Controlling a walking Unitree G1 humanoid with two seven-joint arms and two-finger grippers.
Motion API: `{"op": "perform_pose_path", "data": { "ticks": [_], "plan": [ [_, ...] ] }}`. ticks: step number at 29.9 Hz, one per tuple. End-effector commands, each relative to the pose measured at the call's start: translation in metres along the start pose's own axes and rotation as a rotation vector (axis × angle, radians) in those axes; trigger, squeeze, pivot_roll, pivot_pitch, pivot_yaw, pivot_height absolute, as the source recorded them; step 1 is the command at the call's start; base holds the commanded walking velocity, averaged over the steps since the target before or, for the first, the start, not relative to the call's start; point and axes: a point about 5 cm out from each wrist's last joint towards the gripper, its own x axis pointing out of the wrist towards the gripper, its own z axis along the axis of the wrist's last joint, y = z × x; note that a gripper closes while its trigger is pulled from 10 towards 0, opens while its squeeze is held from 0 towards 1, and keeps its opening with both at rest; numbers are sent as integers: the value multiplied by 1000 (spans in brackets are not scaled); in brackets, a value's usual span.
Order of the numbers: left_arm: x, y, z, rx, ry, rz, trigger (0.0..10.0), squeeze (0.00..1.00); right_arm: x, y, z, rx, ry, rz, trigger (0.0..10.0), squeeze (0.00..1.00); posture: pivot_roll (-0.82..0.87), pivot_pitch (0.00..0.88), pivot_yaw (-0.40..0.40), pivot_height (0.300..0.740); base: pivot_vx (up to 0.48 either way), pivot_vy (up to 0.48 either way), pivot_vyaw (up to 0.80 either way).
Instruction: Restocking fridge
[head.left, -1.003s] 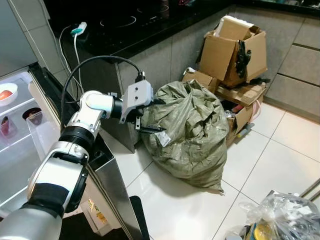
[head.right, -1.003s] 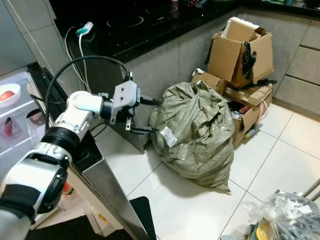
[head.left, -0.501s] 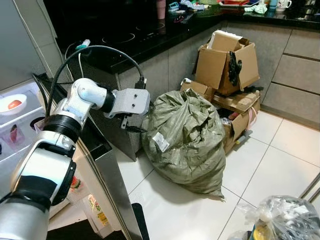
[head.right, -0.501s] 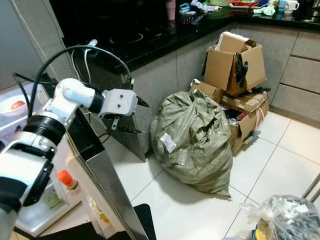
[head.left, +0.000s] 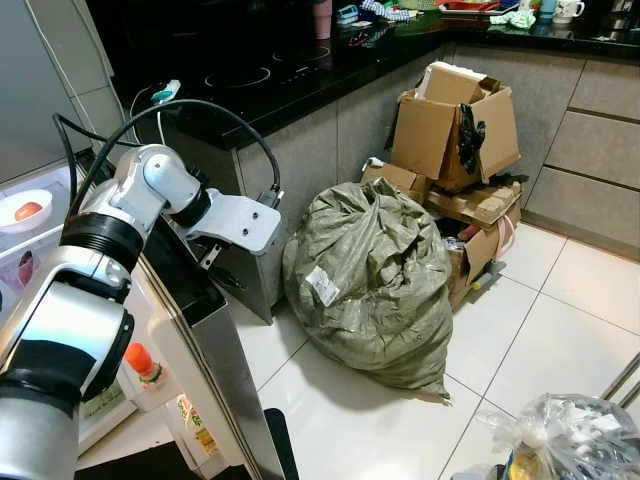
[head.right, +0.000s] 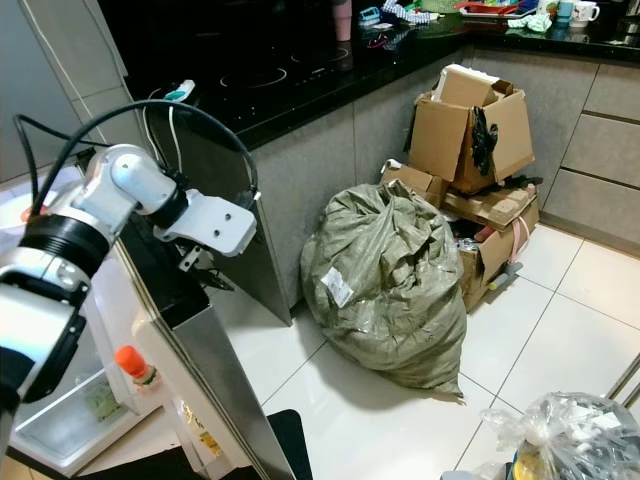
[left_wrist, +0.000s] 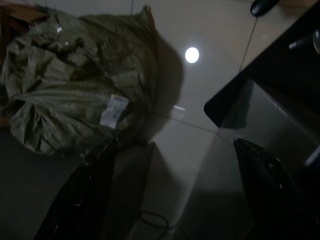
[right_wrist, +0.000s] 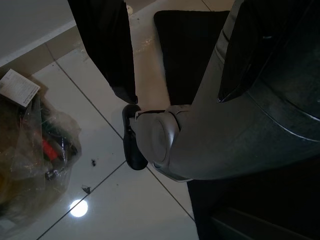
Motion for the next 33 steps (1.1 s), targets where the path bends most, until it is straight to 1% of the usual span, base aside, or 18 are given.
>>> {"op": "perform_pose_path", "data": {
  "ticks": [1,3,6,8,12,15,16,23,27,33],
  "plan": [
    [-10,-9,-12,-31,66,-30,10000,0,1,4,-4,-5,18,20,10000,0,-175,0,69,740,0,0,625],
    [-8,-15,-18,-40,95,-49,10000,0,2,7,-2,-21,14,48,10000,0,-173,0,67,740,0,0,713],
    [-7,-16,-19,-43,95,-53,10000,0,2,7,-1,-23,13,55,10000,0,-171,0,64,740,0,0,800],
    [-6,-19,-22,-52,100,-61,10000,0,2,7,0,-24,13,57,10000,0,-170,0,63,740,0,0,800],
    [-5,-20,-23,-52,107,-63,10000,0,2,7,0,-25,14,56,10000,0,-167,0,63,740,0,0,800],
    [-1,-24,-26,-50,124,-73,10000,0,2,7,0,-26,16,59,10000,0,-166,0,63,740,0,0,800],
    [4,-28,-28,-52,122,-92,10000,0,2,8,0,-26,16,63,10000,0,-166,0,62,740,0,0,800],
    [11,-35,-31,-55,121,-123,10000,0,2,8,0,-27,17,69,10000,0,-161,0,60,740,0,0,800],
    [20,-43,-33,-52,121,-162,10000,0,2,9,1,-31,17,73,10000,0,-159,0,58,740,0,0,800],
    [22,-43,-33,-49,115,-164,10000,0,3,9,2,-35,15,78,10000,0,-160,0,58,740,0,0,800]
  ]
}}
